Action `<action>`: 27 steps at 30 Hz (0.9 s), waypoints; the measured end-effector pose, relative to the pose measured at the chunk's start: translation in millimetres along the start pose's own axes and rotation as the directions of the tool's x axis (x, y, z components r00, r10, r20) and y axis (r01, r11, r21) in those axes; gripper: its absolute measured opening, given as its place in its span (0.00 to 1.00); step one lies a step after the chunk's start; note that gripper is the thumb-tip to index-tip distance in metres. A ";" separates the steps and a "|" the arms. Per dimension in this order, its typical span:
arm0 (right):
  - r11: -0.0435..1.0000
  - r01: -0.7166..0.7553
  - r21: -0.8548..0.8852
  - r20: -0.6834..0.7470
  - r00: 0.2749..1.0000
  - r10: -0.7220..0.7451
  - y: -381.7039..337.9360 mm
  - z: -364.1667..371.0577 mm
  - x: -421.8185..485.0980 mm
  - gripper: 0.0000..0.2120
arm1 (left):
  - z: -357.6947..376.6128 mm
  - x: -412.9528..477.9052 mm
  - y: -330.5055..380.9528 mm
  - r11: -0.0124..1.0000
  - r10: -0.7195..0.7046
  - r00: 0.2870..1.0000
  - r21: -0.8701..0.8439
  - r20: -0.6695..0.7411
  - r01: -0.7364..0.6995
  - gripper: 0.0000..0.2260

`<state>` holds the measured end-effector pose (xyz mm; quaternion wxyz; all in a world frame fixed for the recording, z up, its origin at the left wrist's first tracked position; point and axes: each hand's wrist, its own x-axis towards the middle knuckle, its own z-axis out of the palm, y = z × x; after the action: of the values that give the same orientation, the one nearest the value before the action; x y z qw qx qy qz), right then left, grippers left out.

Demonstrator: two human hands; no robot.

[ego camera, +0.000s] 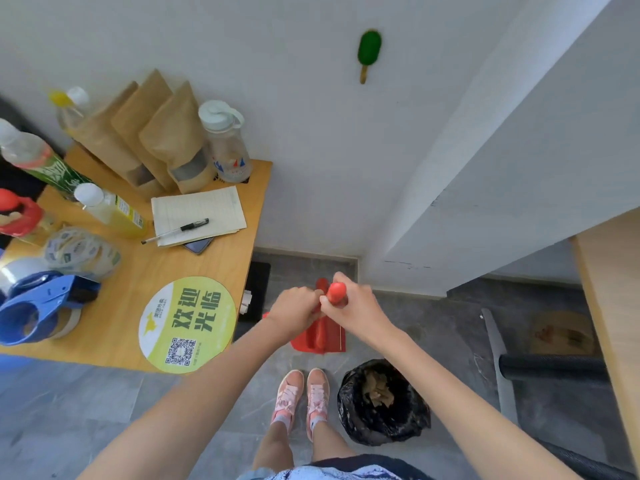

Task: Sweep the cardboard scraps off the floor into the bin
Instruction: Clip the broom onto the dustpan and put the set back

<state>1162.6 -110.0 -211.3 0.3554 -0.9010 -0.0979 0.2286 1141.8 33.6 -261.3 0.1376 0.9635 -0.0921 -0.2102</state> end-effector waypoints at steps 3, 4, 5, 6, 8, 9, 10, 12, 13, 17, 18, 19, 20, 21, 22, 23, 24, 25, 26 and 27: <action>0.996 0.091 0.001 -0.030 0.995 -0.091 -20.8 -31.0 5.7 0.09 | -48.4 7.8 2.9 0.999 -0.020 0.998 0.043 -0.062 0.023 0.12; 0.992 0.128 -0.008 -0.038 0.991 -0.128 -28.5 -44.3 10.3 0.08 | -67.8 12.0 3.7 0.998 -0.027 0.996 0.048 -0.087 0.031 0.12; 0.986 0.163 -0.017 -0.049 0.985 -0.164 -37.5 -59.9 16.3 0.08 | -89.7 15.2 5.0 0.998 -0.030 0.993 0.056 -0.116 0.036 0.13; 0.981 0.194 -0.019 -0.065 0.979 -0.195 -47.0 -77.2 23.6 0.09 | -112.2 18.5 6.7 0.997 -0.031 0.989 0.061 -0.142 0.040 0.14; 0.967 0.256 -0.001 -0.093 0.963 -0.255 -69.7 -114.6 35.6 0.10 | -159.8 20.5 11.5 0.998 -0.031 0.983 0.041 -0.182 0.039 0.14; 0.956 0.294 0.012 -0.105 0.951 -0.291 -81.7 -133.5 39.8 0.11 | -183.0 21.1 13.8 0.999 -0.031 0.982 0.018 -0.187 0.035 0.12; 0.942 0.335 0.033 -0.117 0.937 -0.329 -92.4 -150.2 43.7 0.11 | -205.3 21.2 16.1 0.999 -0.034 0.983 -0.014 -0.180 0.032 0.12; 0.913 0.390 0.117 -0.119 0.918 -0.377 -111.9 -177.0 47.4 0.11 | -245.0 20.7 19.3 0.997 -0.040 0.986 -0.074 -0.163 0.029 0.12; 0.901 0.399 0.170 -0.117 0.916 -0.384 -120.0 -186.0 48.5 0.12 | -261.5 20.4 20.0 0.995 -0.039 0.987 -0.097 -0.158 0.024 0.12; 0.854 0.425 0.300 -0.148 0.905 -0.399 -138.8 -204.4 53.1 0.14 | -300.4 19.2 23.8 0.985 -0.010 0.989 -0.170 -0.147 -0.015 0.11; 0.845 0.433 0.314 -0.158 0.901 -0.404 -140.9 -206.3 53.7 0.14 | -304.9 18.7 25.1 0.984 -0.006 0.990 -0.178 -0.144 -0.020 0.12; 0.835 0.435 0.337 -0.164 0.900 -0.403 -142.1 -207.2 53.5 0.14 | -307.8 18.6 25.7 0.983 -0.005 0.990 -0.182 -0.141 -0.021 0.12; 0.822 0.430 0.372 -0.171 0.903 -0.395 -142.0 -207.3 53.4 0.13 | -310.0 19.1 26.2 0.983 -0.005 0.990 -0.180 -0.139 -0.021 0.13; 0.811 0.416 0.410 -0.178 0.909 -0.376 -140.8 -206.7 53.7 0.12 | -311.5 20.2 26.0 0.984 -0.004 0.990 -0.176 -0.138 -0.020 0.13; 0.805 0.398 0.440 -0.186 0.917 -0.352 -138.8 -205.5 54.4 0.12 | -312.5 21.9 25.6 0.986 -0.006 0.991 -0.166 -0.137 -0.017 0.13; 0.807 0.380 0.452 -0.195 0.925 -0.326 -136.1 -204.4 55.8 0.11 | -313.7 23.3 26.0 0.989 -0.009 0.991 -0.149 -0.137 -0.012 0.13; 0.818 0.364 0.446 -0.203 0.931 -0.304 -132.2 -202.8 58.3 0.11 | -314.5 25.1 26.4 0.991 -0.014 0.990 -0.132 -0.138 -0.004 0.13; 0.830 0.353 0.431 -0.205 0.934 -0.291 -128.4 -201.2 60.9 0.11 | -314.9 27.2 27.0 0.993 -0.018 0.990 -0.119 -0.141 0.001 0.13; 0.836 0.348 0.425 -0.203 0.936 -0.287 -124.8 -199.0 63.7 0.11 | -314.9 29.8 27.8 0.994 -0.021 0.990 -0.112 -0.143 0.005 0.12; 0.834 0.346 0.430 -0.195 0.937 -0.289 -122.0 -196.2 66.1 0.11 | -313.9 32.7 28.7 0.994 -0.023 0.990 -0.108 -0.141 0.007 0.12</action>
<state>1313.3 -115.6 -24.2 0.5959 -0.7750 -0.1676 0.1273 1302.7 69.8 9.3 0.1936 0.9680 -0.0635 -0.1466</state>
